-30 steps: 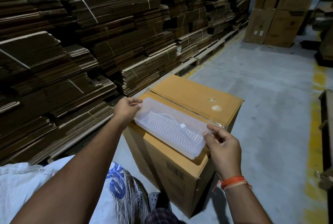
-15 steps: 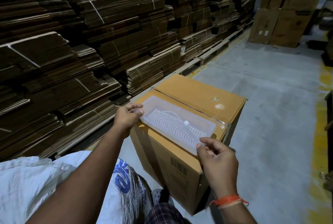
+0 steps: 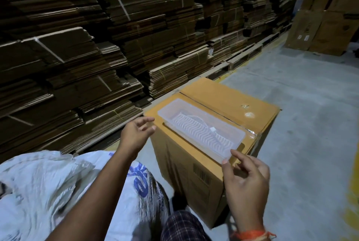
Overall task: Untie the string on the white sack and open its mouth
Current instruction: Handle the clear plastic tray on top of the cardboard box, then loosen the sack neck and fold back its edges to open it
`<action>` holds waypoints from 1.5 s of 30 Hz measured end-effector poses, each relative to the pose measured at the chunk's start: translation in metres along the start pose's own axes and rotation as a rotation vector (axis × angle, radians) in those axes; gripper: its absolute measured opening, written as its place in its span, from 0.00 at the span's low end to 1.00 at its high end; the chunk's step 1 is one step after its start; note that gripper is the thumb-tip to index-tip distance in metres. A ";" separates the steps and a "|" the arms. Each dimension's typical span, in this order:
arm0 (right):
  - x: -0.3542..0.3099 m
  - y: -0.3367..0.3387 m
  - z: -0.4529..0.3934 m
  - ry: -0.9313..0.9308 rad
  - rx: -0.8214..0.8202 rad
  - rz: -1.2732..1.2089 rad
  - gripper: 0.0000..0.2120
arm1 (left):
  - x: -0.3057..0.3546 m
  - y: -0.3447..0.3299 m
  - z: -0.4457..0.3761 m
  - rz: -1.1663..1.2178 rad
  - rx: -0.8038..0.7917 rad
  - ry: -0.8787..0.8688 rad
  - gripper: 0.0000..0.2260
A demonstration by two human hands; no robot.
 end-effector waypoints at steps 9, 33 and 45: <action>0.034 -0.121 0.128 0.001 -0.512 0.017 0.20 | -0.131 0.115 0.179 -0.096 0.173 0.216 0.09; 0.068 -0.330 0.302 -0.216 -1.028 -0.002 0.09 | -0.265 0.254 0.269 -0.138 0.598 0.294 0.17; 0.115 -0.444 0.240 -0.865 -0.850 -0.200 0.16 | -0.246 0.314 0.168 -0.016 0.629 0.247 0.14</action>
Point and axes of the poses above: each hand's wrist, its own z-axis away from the middle knuckle, its own y-axis out of the back of the hand, x = y × z, the point moved 10 cm from there along -z, towards the middle knuckle, and after that the axes turned 15 degrees about -z, right-handed, at the moved point
